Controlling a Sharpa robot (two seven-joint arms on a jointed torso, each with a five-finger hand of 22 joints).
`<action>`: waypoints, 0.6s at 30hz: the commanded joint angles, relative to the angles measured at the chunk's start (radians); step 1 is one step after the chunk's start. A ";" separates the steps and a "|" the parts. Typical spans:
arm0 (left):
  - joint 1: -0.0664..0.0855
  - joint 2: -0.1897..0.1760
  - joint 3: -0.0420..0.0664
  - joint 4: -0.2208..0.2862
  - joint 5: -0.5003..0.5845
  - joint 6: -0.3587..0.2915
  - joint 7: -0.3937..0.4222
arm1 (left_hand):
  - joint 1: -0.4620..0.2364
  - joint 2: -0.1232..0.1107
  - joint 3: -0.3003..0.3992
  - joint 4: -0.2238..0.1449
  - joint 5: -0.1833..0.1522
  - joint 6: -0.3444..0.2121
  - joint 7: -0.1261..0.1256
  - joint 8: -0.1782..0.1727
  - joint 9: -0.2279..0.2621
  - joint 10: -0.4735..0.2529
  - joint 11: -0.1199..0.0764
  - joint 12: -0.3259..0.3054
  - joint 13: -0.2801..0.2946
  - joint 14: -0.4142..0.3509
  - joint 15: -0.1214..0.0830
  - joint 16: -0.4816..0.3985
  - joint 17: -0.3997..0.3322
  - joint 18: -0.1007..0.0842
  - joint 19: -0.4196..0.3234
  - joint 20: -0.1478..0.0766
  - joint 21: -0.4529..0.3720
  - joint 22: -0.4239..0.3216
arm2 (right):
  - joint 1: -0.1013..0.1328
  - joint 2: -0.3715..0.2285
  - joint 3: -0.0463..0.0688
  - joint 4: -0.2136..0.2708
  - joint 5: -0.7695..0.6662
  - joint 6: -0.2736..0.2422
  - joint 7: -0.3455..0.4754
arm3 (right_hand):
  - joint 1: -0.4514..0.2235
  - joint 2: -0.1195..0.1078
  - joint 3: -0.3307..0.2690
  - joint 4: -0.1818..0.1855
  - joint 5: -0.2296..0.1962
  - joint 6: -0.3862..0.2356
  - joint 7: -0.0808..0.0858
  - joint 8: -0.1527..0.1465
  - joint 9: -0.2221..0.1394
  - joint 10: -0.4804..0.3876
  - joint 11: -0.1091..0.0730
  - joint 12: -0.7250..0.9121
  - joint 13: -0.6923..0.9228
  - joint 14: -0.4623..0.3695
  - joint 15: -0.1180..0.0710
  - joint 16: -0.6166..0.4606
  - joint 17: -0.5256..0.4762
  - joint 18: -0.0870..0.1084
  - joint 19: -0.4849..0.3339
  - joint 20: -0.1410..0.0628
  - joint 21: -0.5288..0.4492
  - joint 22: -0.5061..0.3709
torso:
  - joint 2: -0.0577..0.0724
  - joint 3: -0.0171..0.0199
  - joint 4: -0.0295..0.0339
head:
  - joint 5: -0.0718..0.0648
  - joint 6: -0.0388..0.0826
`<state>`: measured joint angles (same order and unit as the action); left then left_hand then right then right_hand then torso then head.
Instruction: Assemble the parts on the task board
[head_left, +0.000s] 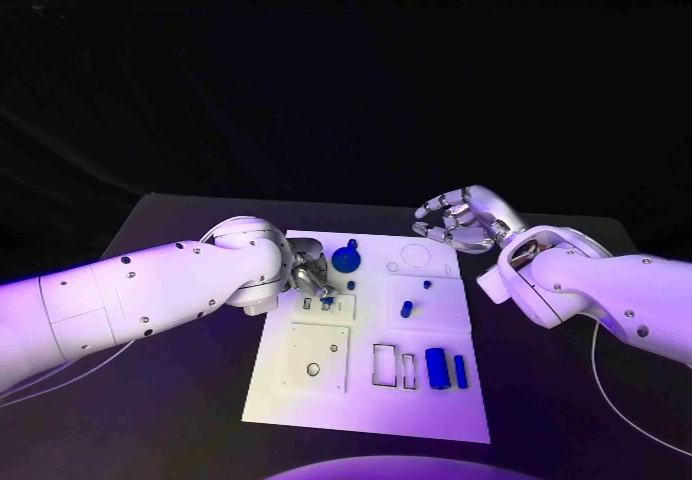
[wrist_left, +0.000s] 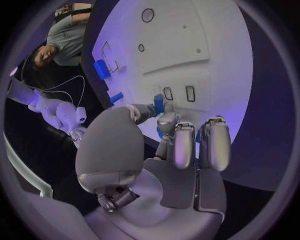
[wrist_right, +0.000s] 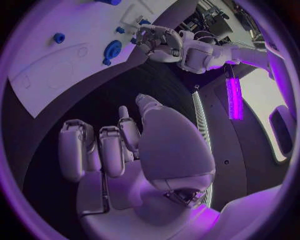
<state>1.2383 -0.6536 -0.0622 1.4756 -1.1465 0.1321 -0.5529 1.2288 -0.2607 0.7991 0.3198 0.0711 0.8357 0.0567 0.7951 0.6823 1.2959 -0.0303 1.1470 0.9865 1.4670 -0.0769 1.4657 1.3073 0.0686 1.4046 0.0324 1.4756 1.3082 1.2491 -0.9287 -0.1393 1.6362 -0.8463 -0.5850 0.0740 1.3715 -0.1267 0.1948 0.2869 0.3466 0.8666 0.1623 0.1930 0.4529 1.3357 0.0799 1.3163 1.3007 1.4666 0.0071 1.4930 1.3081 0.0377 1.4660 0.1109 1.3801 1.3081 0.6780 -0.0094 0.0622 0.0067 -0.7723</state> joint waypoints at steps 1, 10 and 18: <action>-0.001 0.004 -0.002 0.003 -0.045 0.029 -0.003 | -0.006 -0.013 0.181 -0.177 0.006 0.027 -0.014 0.005 0.126 0.009 0.001 0.006 0.003 0.060 -0.007 0.004 0.106 -0.017 0.009 0.000 0.007 0.027 | -0.001 0.001 0.000 0.000 -0.003 0.004 0.011 | 0.000 -0.006 0.004 0.000 0.004 0.003 0.001 0.004 0.002 -0.006 -0.002 -0.006 -0.001 0.053 -0.004 -0.004 0.045 0.011 0.000 -0.004 -0.006 0.146 | 0.001 -0.0003 -0.0001 | 0.001 -0.003; -0.004 0.005 -0.007 -0.001 -0.055 0.059 -0.019 | -0.013 -0.014 0.184 -0.177 0.014 0.034 -0.017 0.006 0.130 0.014 -0.001 0.009 0.007 0.061 -0.008 0.004 0.106 -0.018 0.013 -0.001 0.009 0.033 | -0.002 0.001 0.000 -0.001 -0.003 0.005 0.011 | -0.002 -0.006 0.004 0.001 0.005 0.002 0.001 0.004 0.002 -0.007 -0.002 -0.007 -0.002 0.053 -0.004 -0.004 0.045 0.011 -0.001 -0.004 -0.008 0.145 | 0.000 -0.0003 -0.0001 | 0.001 -0.004; -0.004 0.005 -0.008 -0.002 -0.064 0.074 -0.026 | -0.021 -0.013 0.186 -0.175 0.018 0.039 -0.019 0.007 0.133 0.018 -0.002 0.011 0.009 0.061 -0.009 0.004 0.106 -0.018 0.015 -0.002 0.010 0.035 | -0.002 0.001 0.000 0.000 -0.003 0.005 0.012 | -0.002 -0.006 0.004 0.001 0.005 0.002 0.001 0.004 0.002 -0.007 -0.002 -0.007 -0.002 0.053 -0.004 -0.004 0.045 0.011 -0.001 -0.004 -0.008 0.145 | 0.000 -0.0004 0.0002 | 0.000 -0.007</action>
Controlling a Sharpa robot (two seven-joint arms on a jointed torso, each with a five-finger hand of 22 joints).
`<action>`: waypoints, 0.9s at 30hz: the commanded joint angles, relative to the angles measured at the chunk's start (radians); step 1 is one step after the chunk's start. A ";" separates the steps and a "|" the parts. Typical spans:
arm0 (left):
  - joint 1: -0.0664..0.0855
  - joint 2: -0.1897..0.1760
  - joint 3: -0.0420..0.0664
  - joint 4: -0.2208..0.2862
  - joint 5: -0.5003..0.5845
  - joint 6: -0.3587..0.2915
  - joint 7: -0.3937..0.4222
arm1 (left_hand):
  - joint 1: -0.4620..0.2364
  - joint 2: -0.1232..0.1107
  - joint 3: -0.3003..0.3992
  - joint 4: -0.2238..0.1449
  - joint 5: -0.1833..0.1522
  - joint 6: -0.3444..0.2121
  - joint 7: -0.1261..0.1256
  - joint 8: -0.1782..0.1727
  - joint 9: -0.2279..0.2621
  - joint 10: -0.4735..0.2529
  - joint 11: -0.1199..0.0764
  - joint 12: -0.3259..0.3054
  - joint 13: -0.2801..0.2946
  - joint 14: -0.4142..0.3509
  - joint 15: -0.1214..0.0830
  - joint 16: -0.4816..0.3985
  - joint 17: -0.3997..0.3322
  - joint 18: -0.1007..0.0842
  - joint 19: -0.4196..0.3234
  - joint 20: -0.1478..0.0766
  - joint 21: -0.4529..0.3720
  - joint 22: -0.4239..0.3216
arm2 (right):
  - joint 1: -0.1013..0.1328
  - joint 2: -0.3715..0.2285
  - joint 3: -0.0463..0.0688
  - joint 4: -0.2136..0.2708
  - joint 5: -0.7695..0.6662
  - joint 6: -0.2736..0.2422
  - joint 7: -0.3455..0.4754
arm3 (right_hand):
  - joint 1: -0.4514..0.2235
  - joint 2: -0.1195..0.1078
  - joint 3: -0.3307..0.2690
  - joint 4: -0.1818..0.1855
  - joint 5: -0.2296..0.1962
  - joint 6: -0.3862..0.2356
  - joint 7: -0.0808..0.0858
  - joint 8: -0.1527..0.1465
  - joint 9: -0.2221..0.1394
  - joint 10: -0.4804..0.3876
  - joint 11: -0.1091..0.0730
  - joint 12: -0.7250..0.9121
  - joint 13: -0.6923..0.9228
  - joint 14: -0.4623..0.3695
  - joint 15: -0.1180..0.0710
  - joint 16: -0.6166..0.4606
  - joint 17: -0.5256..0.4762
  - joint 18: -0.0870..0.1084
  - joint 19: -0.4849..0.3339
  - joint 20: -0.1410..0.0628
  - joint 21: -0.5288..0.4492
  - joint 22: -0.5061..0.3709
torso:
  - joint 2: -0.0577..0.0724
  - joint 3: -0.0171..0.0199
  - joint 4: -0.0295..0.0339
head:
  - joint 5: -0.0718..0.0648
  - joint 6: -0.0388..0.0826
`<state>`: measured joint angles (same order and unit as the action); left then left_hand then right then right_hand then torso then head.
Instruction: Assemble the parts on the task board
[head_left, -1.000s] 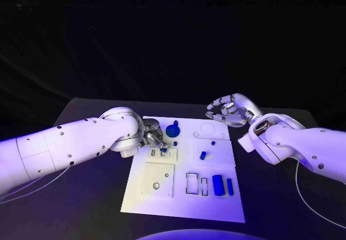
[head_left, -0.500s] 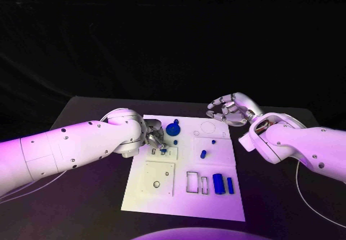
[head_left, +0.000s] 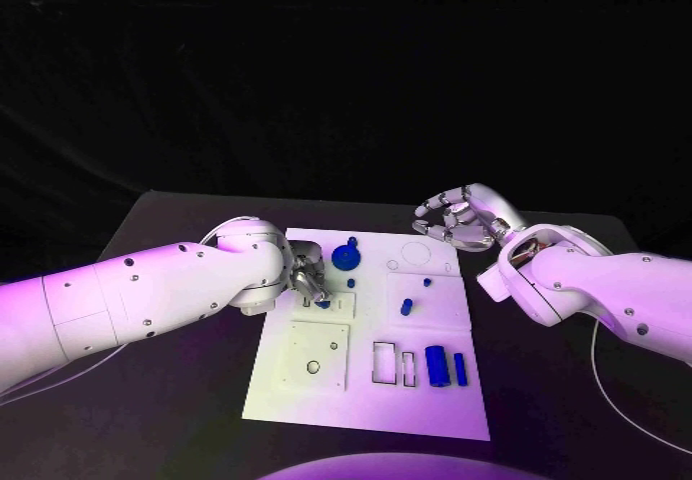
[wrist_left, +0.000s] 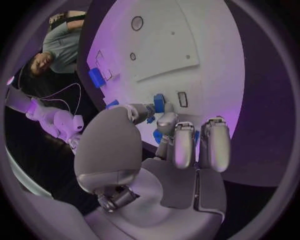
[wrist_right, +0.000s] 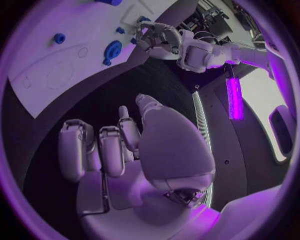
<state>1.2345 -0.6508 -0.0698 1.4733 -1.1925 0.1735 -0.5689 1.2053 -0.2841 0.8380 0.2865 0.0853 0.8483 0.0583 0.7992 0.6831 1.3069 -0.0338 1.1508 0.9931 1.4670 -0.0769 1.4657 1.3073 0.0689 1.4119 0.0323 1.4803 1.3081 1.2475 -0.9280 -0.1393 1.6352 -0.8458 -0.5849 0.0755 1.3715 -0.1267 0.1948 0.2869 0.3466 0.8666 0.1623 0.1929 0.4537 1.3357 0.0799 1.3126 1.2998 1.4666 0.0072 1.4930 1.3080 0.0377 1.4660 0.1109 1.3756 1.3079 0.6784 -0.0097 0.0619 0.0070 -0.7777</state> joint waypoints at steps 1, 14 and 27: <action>-0.001 0.002 -0.001 0.000 -0.021 0.033 -0.010 | 0.002 0.011 0.147 -0.142 0.005 0.028 -0.021 0.003 0.133 0.008 0.001 0.007 0.003 0.061 -0.009 0.004 0.106 -0.019 0.009 -0.002 0.007 0.038 | -0.001 0.001 0.000 0.001 -0.003 0.005 0.010 | -0.002 -0.006 0.004 0.001 0.005 0.002 0.001 0.004 0.001 -0.007 -0.002 -0.004 -0.001 0.053 -0.004 -0.004 0.045 0.011 -0.001 -0.004 -0.004 0.145 | 0.000 -0.0002 0.0005 | 0.000 -0.001; -0.001 0.004 -0.002 -0.003 -0.028 0.025 -0.014 | -0.008 0.013 0.148 -0.141 0.005 0.037 -0.024 0.007 0.138 0.014 -0.002 0.012 0.008 0.061 -0.011 0.005 0.107 -0.020 0.012 -0.004 0.008 0.042 | -0.001 0.000 0.000 0.001 -0.004 0.005 0.012 | -0.004 -0.006 0.004 0.001 0.006 0.002 0.001 0.005 0.001 -0.007 -0.002 -0.004 -0.001 0.053 -0.004 -0.005 0.044 0.011 -0.002 -0.004 -0.005 0.144 | 0.000 0.0001 0.0000 | 0.000 0.001; -0.002 -0.006 -0.001 0.004 0.029 -0.024 -0.015 | -0.010 0.020 0.155 -0.147 0.004 0.041 -0.028 0.009 0.144 0.018 -0.005 0.012 0.009 0.061 -0.014 0.004 0.106 -0.021 0.015 -0.006 0.010 0.046 | -0.001 -0.001 0.000 0.002 -0.004 0.003 0.013 | -0.004 -0.006 0.004 0.001 0.006 0.002 0.001 0.005 0.001 -0.007 -0.002 -0.004 -0.001 0.053 -0.004 -0.005 0.044 0.011 -0.002 -0.004 -0.005 0.144 | 0.000 0.0000 -0.0004 | -0.002 0.003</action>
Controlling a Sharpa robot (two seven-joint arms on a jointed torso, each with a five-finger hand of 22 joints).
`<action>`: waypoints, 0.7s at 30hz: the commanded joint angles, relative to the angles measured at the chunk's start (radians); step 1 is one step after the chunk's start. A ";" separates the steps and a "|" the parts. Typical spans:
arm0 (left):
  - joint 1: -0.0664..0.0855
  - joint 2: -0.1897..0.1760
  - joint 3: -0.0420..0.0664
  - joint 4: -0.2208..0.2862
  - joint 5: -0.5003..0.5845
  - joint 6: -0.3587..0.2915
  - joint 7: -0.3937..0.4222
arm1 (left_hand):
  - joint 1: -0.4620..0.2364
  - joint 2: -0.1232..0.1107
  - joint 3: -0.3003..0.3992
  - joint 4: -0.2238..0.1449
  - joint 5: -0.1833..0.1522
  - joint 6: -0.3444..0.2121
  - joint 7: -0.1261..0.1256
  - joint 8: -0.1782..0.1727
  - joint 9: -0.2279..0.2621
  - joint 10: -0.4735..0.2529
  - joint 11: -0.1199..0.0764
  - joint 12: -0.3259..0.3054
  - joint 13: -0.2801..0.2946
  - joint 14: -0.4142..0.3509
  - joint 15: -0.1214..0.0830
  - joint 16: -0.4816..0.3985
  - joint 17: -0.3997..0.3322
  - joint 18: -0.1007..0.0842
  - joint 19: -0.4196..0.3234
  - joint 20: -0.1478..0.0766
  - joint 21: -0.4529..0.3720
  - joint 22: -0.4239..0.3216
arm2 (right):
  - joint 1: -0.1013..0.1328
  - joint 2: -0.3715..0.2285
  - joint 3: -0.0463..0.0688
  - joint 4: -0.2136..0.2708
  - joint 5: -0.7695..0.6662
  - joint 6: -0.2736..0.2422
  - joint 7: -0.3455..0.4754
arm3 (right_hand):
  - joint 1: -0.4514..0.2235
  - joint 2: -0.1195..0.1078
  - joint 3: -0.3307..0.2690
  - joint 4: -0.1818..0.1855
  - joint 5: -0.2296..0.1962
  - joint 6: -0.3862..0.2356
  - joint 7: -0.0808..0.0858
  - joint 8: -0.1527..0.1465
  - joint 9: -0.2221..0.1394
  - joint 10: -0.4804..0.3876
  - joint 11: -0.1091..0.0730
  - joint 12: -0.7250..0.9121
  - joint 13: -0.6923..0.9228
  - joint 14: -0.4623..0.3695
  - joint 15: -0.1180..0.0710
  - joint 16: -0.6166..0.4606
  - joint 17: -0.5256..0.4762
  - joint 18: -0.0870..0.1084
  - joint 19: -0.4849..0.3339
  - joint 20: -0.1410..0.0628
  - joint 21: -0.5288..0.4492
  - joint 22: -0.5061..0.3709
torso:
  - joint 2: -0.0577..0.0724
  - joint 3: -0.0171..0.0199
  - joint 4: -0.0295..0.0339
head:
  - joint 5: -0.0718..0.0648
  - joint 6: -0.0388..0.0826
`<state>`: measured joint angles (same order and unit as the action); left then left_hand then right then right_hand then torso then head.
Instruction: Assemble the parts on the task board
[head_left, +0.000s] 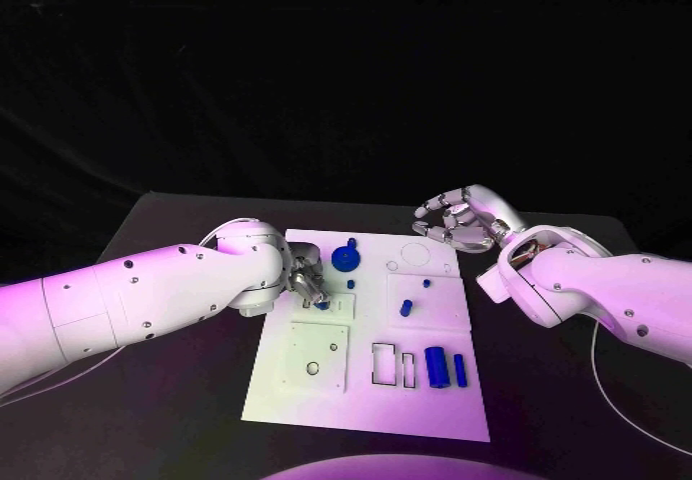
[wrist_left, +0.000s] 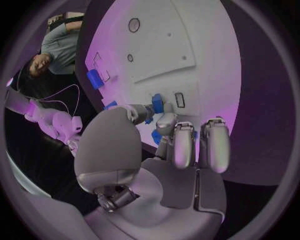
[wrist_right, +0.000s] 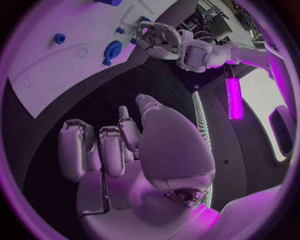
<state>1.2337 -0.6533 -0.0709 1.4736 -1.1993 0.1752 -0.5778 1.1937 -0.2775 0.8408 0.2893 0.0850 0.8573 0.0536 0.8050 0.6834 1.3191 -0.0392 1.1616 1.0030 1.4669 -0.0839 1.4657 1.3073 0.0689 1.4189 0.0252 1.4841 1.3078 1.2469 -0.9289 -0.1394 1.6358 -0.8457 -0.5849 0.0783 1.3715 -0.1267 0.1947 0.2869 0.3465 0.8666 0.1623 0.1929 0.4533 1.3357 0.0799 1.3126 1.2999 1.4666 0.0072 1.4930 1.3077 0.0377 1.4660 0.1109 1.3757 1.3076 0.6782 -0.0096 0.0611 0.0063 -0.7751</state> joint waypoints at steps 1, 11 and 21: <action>-0.001 -0.006 0.001 0.005 0.041 -0.030 -0.006 | 0.003 0.014 0.154 -0.152 0.004 0.032 -0.023 0.003 0.144 0.005 0.000 0.001 -0.002 0.061 -0.007 0.004 0.107 -0.020 0.007 0.001 0.006 0.045 | -0.001 -0.001 0.000 0.001 -0.004 0.002 0.010 | -0.004 -0.006 0.004 0.001 0.006 0.002 0.001 0.005 0.002 -0.007 -0.002 -0.004 -0.002 0.053 -0.004 -0.005 0.044 0.011 -0.002 -0.004 -0.005 0.145 | 0.000 0.0001 0.0005 | -0.002 0.000; -0.002 -0.034 0.007 0.029 0.092 -0.107 0.002 | 0.003 0.014 0.155 -0.154 0.003 0.032 -0.023 0.003 0.145 0.006 -0.001 0.001 -0.002 0.061 -0.008 0.005 0.107 -0.021 0.009 0.000 0.007 0.048 | -0.001 -0.002 0.000 0.001 -0.004 0.001 0.011 | -0.004 -0.006 0.004 0.001 0.006 0.002 0.001 0.005 0.002 -0.007 -0.002 -0.004 -0.002 0.053 -0.004 -0.005 0.044 0.011 -0.002 -0.004 -0.005 0.145 | 0.000 0.0004 0.0021 | -0.003 0.001; -0.010 -0.038 0.007 0.036 0.077 -0.123 0.007 | 0.003 0.014 0.156 -0.155 0.002 0.032 -0.024 0.003 0.146 0.007 -0.001 0.002 0.000 0.061 -0.008 0.004 0.107 -0.021 0.009 0.000 0.007 0.049 | -0.004 -0.004 0.000 -0.001 -0.004 0.001 0.012 | -0.004 -0.006 0.004 0.001 0.006 0.002 0.001 0.005 0.002 -0.007 -0.002 -0.004 -0.002 0.053 -0.004 -0.005 0.044 0.011 -0.002 -0.004 -0.005 0.145 | -0.001 0.0005 0.0021 | -0.002 0.000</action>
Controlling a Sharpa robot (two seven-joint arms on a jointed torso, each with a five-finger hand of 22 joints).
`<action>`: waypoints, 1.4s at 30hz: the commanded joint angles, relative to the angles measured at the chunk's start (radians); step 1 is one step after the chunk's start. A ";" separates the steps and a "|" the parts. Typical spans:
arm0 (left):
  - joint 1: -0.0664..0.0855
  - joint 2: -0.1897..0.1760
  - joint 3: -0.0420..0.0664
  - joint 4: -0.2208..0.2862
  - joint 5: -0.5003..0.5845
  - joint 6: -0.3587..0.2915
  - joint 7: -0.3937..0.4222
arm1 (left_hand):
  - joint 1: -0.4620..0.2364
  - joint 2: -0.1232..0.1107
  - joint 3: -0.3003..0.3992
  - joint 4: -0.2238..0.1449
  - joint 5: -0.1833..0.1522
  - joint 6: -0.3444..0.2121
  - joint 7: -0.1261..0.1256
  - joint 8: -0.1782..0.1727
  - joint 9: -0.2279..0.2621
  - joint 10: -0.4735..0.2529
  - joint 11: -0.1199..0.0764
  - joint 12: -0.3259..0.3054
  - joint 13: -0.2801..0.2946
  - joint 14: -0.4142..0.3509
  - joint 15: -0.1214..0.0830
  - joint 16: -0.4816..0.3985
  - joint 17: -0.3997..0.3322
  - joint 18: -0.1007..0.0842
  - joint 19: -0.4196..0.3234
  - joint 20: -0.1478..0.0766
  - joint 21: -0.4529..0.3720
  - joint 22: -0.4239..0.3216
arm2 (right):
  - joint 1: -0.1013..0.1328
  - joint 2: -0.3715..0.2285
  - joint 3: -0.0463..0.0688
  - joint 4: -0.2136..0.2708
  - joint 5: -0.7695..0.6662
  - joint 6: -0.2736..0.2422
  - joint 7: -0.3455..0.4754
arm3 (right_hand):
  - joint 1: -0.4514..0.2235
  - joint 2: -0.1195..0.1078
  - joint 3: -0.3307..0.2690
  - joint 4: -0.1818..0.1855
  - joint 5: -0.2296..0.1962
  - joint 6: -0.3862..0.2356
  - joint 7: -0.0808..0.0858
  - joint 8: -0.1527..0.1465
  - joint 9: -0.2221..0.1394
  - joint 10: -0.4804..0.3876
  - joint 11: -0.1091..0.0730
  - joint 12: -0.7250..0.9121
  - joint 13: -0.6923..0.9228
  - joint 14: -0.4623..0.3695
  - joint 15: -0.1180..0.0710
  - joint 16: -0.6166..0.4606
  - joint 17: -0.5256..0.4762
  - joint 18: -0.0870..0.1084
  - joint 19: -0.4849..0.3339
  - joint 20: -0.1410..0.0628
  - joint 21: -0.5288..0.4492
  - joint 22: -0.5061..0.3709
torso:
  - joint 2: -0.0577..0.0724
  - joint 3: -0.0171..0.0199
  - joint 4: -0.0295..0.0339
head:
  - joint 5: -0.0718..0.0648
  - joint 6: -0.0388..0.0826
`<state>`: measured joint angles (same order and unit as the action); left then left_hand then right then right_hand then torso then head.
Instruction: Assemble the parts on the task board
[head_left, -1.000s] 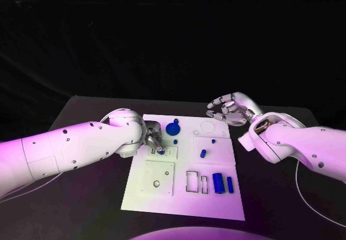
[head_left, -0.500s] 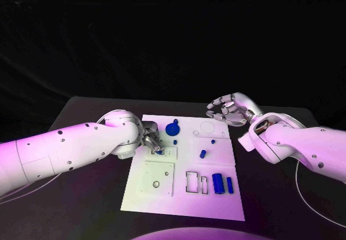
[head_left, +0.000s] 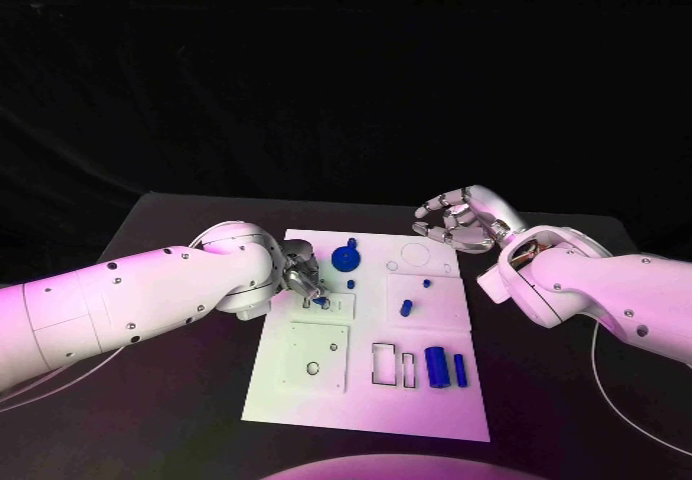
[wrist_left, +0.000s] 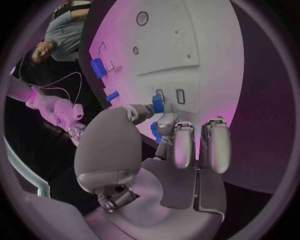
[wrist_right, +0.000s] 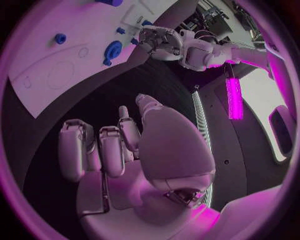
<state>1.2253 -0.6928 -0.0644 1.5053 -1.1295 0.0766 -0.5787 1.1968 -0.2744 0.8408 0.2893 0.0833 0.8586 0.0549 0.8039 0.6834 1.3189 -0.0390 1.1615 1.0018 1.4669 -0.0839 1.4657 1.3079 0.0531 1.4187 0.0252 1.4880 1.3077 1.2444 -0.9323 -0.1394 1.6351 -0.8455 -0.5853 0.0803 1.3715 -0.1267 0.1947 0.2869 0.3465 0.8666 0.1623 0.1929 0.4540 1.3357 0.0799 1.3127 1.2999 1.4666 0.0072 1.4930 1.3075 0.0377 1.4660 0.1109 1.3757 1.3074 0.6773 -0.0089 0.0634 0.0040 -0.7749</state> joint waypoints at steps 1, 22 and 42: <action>-0.003 0.002 0.001 0.004 0.007 -0.025 0.008 | 0.000 0.011 0.156 -0.155 0.003 0.031 -0.025 0.004 0.146 0.007 -0.001 0.002 0.001 0.061 -0.008 0.004 0.106 -0.006 0.010 0.000 0.003 0.049 | -0.001 0.000 0.000 0.000 -0.004 0.002 0.010 | -0.004 -0.006 0.004 0.001 0.006 0.002 0.001 0.005 0.001 -0.007 -0.002 -0.004 -0.002 0.053 -0.004 -0.005 0.044 0.011 -0.002 -0.004 -0.005 0.145 | 0.000 -0.0006 -0.0002 | 0.001 -0.001; -0.021 0.018 0.001 -0.005 -0.057 -0.029 0.004 | 0.000 0.009 0.157 -0.158 0.001 0.033 -0.025 0.005 0.148 0.010 -0.002 0.005 0.004 0.061 -0.009 0.004 0.106 -0.007 0.013 -0.001 0.005 0.055 | -0.004 0.000 0.000 -0.001 -0.004 0.002 0.007 | -0.009 -0.005 0.006 0.001 0.007 0.002 0.001 0.007 0.002 -0.007 -0.002 -0.003 -0.001 0.053 -0.005 -0.005 0.046 0.011 -0.001 -0.004 -0.005 0.145 | 0.001 -0.0009 -0.0017 | 0.003 0.002; -0.022 0.019 0.000 -0.002 -0.099 0.020 -0.008 | 0.000 0.005 0.159 -0.163 0.003 0.035 -0.027 0.005 0.151 0.015 -0.003 0.008 0.008 0.061 -0.010 0.004 0.106 -0.009 0.019 -0.002 0.009 0.063 | -0.005 0.001 0.000 -0.003 -0.004 0.004 0.007 | -0.011 -0.004 0.007 0.001 0.007 0.002 0.000 0.007 0.002 -0.007 -0.002 -0.003 -0.001 0.053 -0.005 -0.005 0.046 0.011 -0.001 -0.004 -0.005 0.145 | 0.002 -0.0016 -0.0012 | 0.003 -0.003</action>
<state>1.2034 -0.6745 -0.0646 1.5013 -1.2085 0.0657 -0.5817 1.1973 -0.2738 0.8408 0.2893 0.0807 0.8591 0.0553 0.8046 0.6834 1.3263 -0.0391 1.1674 1.0093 1.4632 -0.0874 1.4656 1.3078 0.0536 1.4296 0.0217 1.4920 1.3075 1.2404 -0.9320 -0.1394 1.6318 -0.8455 -0.5854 0.0804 1.3674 -0.1308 0.1947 0.2869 0.3506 0.8666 0.1623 0.1969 0.4546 1.3357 0.0799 1.3127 1.3000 1.4666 0.0072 1.4930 1.3074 0.0377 1.4660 0.1109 1.3757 1.3079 0.6790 -0.0101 0.0621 0.0053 -0.7765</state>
